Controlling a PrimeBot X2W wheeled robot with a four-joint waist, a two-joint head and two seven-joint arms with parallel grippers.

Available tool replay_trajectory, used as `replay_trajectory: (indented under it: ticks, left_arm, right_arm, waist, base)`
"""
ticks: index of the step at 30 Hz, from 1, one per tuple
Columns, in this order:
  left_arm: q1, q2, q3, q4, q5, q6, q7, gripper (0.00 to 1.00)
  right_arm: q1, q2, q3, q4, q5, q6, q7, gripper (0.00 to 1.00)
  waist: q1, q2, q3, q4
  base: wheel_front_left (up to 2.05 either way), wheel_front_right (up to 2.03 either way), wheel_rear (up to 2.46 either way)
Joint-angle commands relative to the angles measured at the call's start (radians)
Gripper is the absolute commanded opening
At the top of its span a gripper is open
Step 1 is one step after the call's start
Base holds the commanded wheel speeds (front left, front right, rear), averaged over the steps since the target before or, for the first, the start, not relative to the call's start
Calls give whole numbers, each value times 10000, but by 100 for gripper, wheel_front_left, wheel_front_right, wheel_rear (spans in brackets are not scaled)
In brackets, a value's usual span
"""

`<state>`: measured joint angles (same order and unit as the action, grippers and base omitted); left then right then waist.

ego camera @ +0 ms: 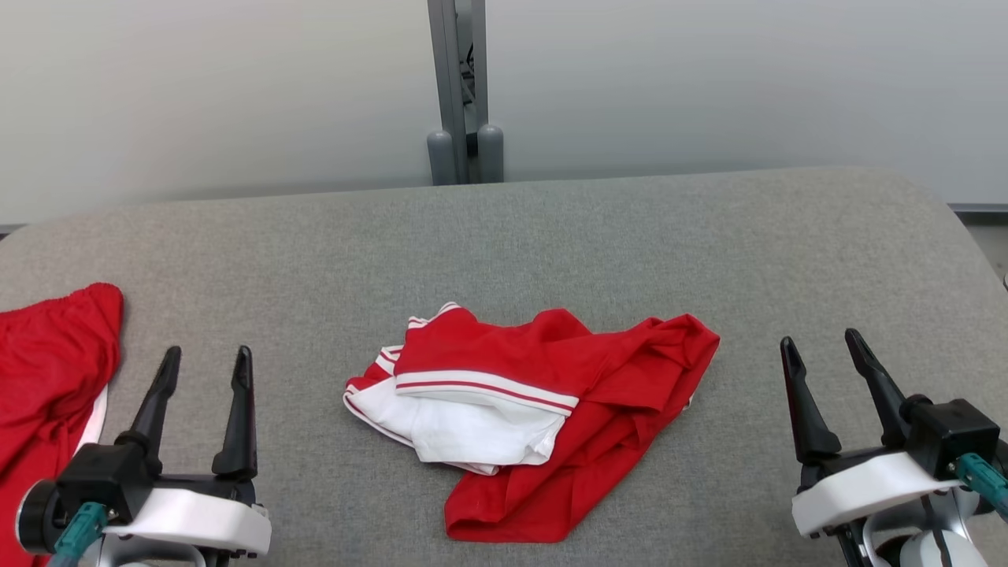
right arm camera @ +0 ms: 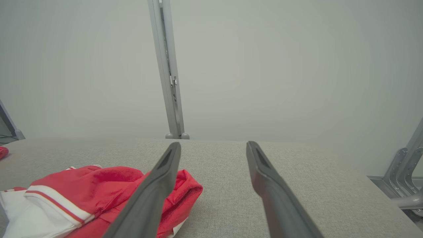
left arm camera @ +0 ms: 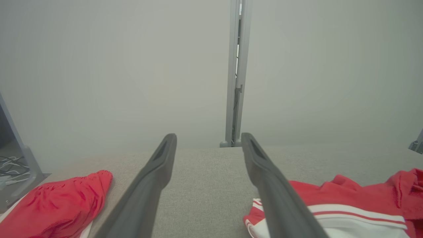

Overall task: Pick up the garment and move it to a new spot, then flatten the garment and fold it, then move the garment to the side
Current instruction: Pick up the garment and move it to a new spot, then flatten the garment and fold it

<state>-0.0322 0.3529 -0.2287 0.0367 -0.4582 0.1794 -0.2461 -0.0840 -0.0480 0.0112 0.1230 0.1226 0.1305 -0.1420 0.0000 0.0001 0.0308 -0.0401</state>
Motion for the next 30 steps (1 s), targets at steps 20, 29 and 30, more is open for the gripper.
replay_trajectory:
  ticks: [20, 29, 30]
  left_arm:
    - [519, 290, -154, -142, 103, 320, 320, 100]
    - [512, 348, -172, -186, 39, 414, 425, 100]
    - [504, 354, -179, -187, 53, 427, 444, 100]
  right_arm:
    - [1087, -56, -181, -667, 181, 6, 558, 100]
    - [1057, -57, -149, -655, 228, 6, 495, 100]
    - [1037, -57, -147, -649, 218, 6, 493, 100]
  waist:
    - [0, -1, -587, -135]
    - [0, -1, -593, -106]
    - [0, -1, -593, -105]
  base:
    - [0, 0, 0]
    - [0, 0, 0]
    - [0, 0, 0]
